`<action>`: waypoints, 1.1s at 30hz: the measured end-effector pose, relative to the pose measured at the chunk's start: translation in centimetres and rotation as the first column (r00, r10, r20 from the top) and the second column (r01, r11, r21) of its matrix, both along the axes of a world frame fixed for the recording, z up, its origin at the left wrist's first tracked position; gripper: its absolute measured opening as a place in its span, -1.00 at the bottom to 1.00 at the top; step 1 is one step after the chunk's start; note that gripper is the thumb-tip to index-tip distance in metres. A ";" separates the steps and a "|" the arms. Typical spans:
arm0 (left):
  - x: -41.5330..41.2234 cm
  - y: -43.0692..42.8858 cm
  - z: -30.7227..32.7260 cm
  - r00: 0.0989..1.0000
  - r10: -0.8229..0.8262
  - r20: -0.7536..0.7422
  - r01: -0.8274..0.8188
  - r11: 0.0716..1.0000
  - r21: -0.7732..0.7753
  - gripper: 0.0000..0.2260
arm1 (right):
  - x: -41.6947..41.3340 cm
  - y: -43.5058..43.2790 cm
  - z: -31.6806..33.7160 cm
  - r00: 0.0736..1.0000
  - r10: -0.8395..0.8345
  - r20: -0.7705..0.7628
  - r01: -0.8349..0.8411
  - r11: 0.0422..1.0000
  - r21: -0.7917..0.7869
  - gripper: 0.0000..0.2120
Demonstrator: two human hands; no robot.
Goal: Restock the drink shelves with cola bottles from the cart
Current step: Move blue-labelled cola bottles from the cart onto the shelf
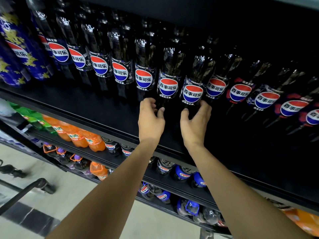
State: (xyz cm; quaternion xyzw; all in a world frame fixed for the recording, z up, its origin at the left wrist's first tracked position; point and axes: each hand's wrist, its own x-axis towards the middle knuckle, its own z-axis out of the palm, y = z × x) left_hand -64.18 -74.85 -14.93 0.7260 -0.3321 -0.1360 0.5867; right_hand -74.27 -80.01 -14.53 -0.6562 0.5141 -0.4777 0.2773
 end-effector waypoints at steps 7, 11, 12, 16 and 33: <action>-0.2 0.1 0.3 1.000 0.008 -0.002 -0.008 0.998 0.059 -0.87 | -0.1 0.2 0.1 1.000 0.013 -0.011 -0.013 1.000 0.004 -0.54; -0.4 0.6 1.1 1.000 -0.026 -0.012 0.027 0.997 0.073 -0.91 | -0.4 1.0 0.7 0.999 0.024 -0.025 -0.024 0.999 0.028 -0.52; -0.3 0.8 1.5 0.999 -0.053 -0.012 0.054 0.994 0.091 -0.91 | -0.6 1.2 0.9 0.996 0.052 -0.065 -0.049 0.998 0.045 -0.49; 0.3 1.9 3.6 0.984 -0.178 -0.003 0.168 0.924 0.344 -0.89 | -2.3 2.2 2.6 0.881 0.047 -0.470 -0.023 0.998 0.057 -0.51; 10.1 28.7 12.6 0.767 -0.307 0.563 -0.352 0.532 0.770 -0.63 | 8.1 18.7 11.2 0.297 0.402 -0.866 -0.770 0.637 0.031 -0.69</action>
